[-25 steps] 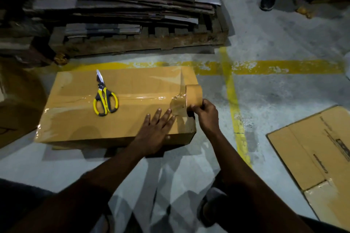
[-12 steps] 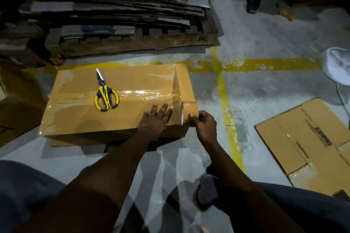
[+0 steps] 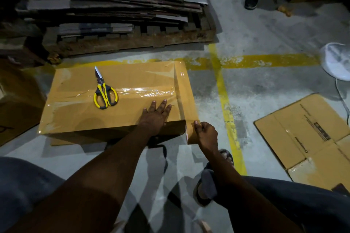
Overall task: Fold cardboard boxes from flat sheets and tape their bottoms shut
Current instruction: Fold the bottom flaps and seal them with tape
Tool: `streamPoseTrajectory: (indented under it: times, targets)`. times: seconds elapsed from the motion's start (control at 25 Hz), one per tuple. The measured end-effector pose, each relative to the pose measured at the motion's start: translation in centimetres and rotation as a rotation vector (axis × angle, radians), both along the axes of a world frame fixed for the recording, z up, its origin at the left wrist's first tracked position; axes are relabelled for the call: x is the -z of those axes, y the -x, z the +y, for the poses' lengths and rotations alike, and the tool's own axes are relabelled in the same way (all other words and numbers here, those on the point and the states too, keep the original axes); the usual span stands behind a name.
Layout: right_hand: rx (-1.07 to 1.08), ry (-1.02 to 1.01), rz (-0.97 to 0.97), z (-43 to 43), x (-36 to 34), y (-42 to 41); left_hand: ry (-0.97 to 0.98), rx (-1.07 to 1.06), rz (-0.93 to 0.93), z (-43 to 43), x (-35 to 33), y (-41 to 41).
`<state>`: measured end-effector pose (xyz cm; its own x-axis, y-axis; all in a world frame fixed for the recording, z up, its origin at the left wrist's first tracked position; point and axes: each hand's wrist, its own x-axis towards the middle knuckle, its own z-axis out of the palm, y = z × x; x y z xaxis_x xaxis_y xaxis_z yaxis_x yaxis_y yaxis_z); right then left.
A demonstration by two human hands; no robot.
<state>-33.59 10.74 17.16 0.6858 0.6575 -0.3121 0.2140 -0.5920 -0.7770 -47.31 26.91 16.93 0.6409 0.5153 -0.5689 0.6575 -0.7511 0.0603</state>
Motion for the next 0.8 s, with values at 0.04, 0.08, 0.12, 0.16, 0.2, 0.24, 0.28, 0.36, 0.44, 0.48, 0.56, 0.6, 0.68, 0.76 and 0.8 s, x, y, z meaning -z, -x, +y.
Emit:
streamPoseTrajectory:
  times: [0.04,0.08,0.12,0.16,0.2,0.24,0.28,0.36,0.44,0.48,0.56,0.6,0.68,0.76,0.8]
  targets:
    - [-0.006,0.015,0.007,0.0,0.3,0.0,0.000,0.001,-0.002,0.0,0.1,0.0]
    - [-0.017,0.024,0.015,0.0,0.6,0.2,-0.002,0.003,-0.005,-0.1,0.3,0.1]
    - [-0.025,0.031,0.024,0.1,0.8,0.3,0.001,0.001,-0.008,0.0,0.4,0.1]
    - [-0.025,0.033,0.032,0.1,1.0,0.5,0.003,-0.003,-0.011,0.0,0.3,0.0]
    - [-0.021,0.033,0.035,0.1,1.3,0.7,0.003,-0.004,-0.013,0.0,0.3,0.0]
    - [-0.015,0.032,0.033,0.1,1.5,0.7,-0.001,-0.002,-0.014,0.0,0.4,0.0]
    - [-0.011,0.032,0.029,0.1,1.7,0.7,0.001,-0.005,-0.014,0.0,0.4,0.0]
    - [-0.010,0.040,0.022,0.2,1.8,0.6,0.007,-0.017,-0.027,0.0,0.5,0.0]
    - [-0.019,0.078,0.029,0.4,2.0,0.4,0.007,-0.015,-0.036,0.1,0.6,0.1]
    - [-0.028,0.102,0.033,0.5,2.3,0.2,0.016,-0.017,-0.038,0.0,0.5,0.1]
    - [-0.036,0.137,0.022,0.8,2.7,0.0,0.037,-0.040,-0.055,-0.2,0.3,-0.1]
    - [-0.023,0.142,0.022,0.9,2.8,-0.1,0.032,-0.065,-0.086,-0.4,0.0,-0.2]
    - [0.028,0.115,0.019,1.4,2.7,-0.4,-0.043,-0.077,-0.216,-1.1,-0.1,-0.8]
    - [0.014,0.059,-0.034,1.9,2.5,-0.6,-0.128,0.048,-0.303,-2.0,0.6,-1.9]
    - [-0.013,0.027,-0.070,2.3,2.4,-0.8,-0.144,0.112,-0.294,-2.2,1.1,-2.6]
